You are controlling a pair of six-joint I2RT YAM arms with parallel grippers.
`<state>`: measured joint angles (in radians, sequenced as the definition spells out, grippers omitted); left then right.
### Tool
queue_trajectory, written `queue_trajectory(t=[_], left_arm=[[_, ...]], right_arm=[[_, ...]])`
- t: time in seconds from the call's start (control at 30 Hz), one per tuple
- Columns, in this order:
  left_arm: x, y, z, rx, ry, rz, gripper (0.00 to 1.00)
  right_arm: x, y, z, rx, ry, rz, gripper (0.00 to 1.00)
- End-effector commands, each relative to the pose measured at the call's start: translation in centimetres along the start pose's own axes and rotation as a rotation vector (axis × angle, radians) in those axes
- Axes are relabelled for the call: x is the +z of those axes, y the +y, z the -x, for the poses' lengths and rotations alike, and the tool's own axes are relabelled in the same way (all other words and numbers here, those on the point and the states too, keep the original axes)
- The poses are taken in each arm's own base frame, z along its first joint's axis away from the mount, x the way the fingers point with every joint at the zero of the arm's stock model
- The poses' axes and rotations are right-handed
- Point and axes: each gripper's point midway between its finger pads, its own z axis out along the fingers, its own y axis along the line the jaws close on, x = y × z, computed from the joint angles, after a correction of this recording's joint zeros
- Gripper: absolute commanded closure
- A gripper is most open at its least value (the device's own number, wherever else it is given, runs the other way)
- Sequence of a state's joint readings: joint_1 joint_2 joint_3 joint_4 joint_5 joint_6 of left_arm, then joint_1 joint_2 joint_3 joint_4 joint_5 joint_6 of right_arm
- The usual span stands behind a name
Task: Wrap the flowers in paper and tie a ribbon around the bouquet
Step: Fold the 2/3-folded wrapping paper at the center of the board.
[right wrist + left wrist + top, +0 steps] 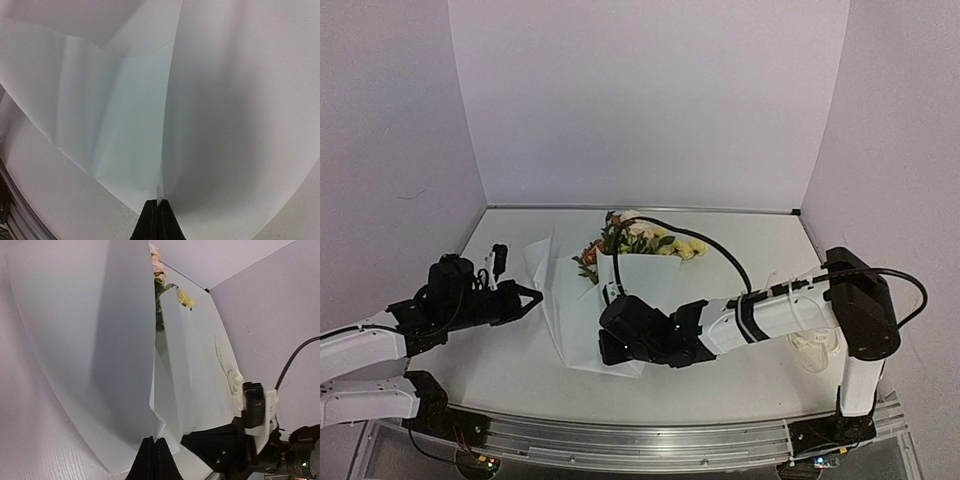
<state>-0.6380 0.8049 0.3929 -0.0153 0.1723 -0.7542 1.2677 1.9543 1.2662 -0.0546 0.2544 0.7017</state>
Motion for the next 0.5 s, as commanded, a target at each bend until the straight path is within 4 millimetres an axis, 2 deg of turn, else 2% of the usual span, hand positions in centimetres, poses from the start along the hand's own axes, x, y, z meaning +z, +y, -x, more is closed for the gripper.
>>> queue_trajectory(t=[0.0, 0.13, 0.27, 0.47], left_arm=[[0.4, -5.6, 2.9, 0.083, -0.043, -0.177, 1.0], [1.8, -7.1, 2.5, 0.104, 0.004, -0.233, 1.0], [4.1, -8.4, 1.2, 0.122, 0.081, -0.281, 1.0], [8.0, -7.8, -1.0, 0.097, 0.192, -0.287, 1.0]], right_arm=[[1.3, 3.0, 0.7, 0.011, 0.007, 0.128, 1.0], [2.7, 2.4, 0.2, 0.086, 0.027, 0.17, 1.0], [3.9, 1.7, -0.2, 0.161, 0.041, 0.218, 1.0], [5.1, 1.2, -0.8, 0.232, 0.056, 0.259, 1.0]])
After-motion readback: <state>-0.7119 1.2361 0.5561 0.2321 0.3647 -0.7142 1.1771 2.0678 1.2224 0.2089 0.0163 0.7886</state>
